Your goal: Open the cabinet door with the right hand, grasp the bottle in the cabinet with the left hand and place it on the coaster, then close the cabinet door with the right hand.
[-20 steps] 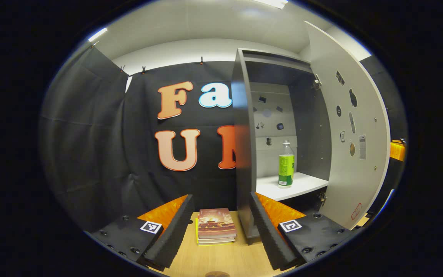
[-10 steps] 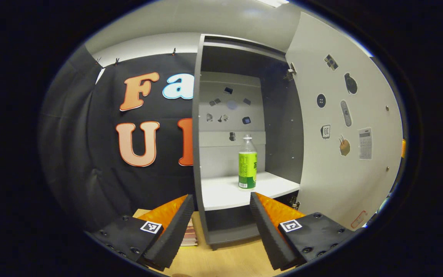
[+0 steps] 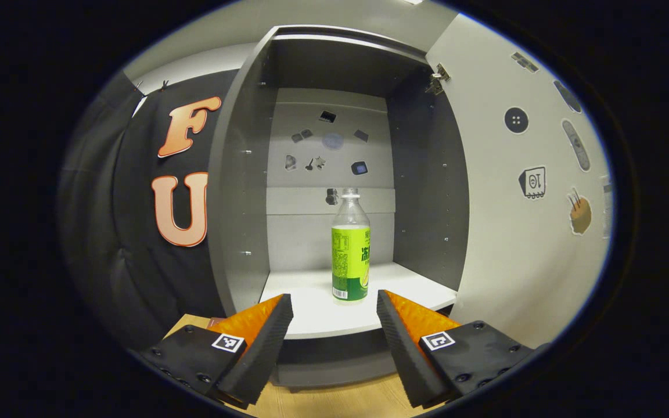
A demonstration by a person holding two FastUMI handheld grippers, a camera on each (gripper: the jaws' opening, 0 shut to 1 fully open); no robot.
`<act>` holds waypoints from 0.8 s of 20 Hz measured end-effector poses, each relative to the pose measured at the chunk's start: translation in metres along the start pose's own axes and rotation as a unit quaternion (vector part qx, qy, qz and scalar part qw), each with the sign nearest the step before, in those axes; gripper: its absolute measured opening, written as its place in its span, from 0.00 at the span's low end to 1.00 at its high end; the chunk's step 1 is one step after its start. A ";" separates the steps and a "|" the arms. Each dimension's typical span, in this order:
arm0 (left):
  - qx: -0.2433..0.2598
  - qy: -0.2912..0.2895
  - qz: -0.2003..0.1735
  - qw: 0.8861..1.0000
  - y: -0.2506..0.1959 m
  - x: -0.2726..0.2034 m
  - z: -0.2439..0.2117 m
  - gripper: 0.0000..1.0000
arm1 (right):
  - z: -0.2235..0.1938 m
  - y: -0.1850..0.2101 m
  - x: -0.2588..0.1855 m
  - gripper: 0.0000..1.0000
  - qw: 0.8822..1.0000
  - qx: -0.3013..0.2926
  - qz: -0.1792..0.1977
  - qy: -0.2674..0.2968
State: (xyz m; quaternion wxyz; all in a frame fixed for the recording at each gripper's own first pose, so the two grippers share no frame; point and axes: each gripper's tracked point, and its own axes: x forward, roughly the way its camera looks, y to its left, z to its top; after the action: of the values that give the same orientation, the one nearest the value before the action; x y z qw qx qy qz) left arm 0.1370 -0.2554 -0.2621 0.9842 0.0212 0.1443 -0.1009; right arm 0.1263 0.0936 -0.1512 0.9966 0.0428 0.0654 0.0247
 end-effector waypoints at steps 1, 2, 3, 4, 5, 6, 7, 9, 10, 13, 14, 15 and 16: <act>0.000 0.001 0.001 1.000 -0.003 0.009 0.001 0.95 | 0.000 -0.001 0.002 0.18 1.000 0.000 -0.003 -0.001; 0.001 0.001 0.000 1.000 -0.007 0.016 0.001 0.95 | 0.000 -0.002 0.002 0.18 1.000 -0.004 -0.006 -0.003; 0.001 0.003 -0.001 1.000 -0.011 0.023 0.001 0.98 | 0.002 -0.005 0.003 0.18 1.000 -0.007 -0.011 -0.005; -0.001 0.005 -0.004 1.000 -0.015 0.030 0.000 0.93 | 0.003 -0.008 0.004 0.17 1.000 -0.005 -0.014 -0.007; -0.003 0.008 -0.008 1.000 -0.020 0.039 0.000 0.97 | 0.002 -0.013 0.003 0.17 1.000 -0.001 -0.017 -0.007; -0.007 0.010 -0.009 1.000 -0.023 0.046 -0.001 0.95 | 0.001 -0.016 0.001 0.15 1.000 0.003 -0.019 -0.008; -0.006 0.011 -0.010 1.000 -0.026 0.054 0.001 0.95 | 0.000 -0.017 0.000 0.14 1.000 0.005 -0.022 -0.008; 0.000 0.008 -0.008 1.000 -0.030 0.072 0.001 0.95 | 0.001 -0.025 0.000 0.12 0.999 0.000 -0.038 -0.011; 0.005 0.010 -0.004 1.000 -0.030 0.079 0.000 0.95 | 0.001 -0.030 -0.002 0.10 0.999 -0.003 -0.044 -0.013; -0.002 0.019 0.010 1.000 -0.031 0.099 -0.006 0.93 | 0.004 -0.018 -0.002 0.10 1.000 0.008 -0.020 -0.022; -0.004 0.023 0.012 1.000 -0.031 0.105 -0.009 0.93 | 0.003 -0.018 -0.003 0.11 1.000 0.003 -0.016 -0.023; -0.005 0.023 0.017 1.000 -0.030 0.111 -0.009 0.95 | 0.003 -0.022 -0.003 0.11 1.000 -0.005 -0.018 -0.024; -0.004 0.024 0.022 0.999 -0.028 0.115 -0.009 0.95 | 0.002 -0.023 -0.005 0.13 0.999 -0.014 -0.018 -0.026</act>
State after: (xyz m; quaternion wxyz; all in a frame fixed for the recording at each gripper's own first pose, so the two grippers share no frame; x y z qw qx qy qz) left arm 0.2365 -0.3040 -0.3039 0.9826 0.0226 0.1673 -0.0777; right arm 0.1229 0.0698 -0.1503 0.9988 0.0282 0.0398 0.0069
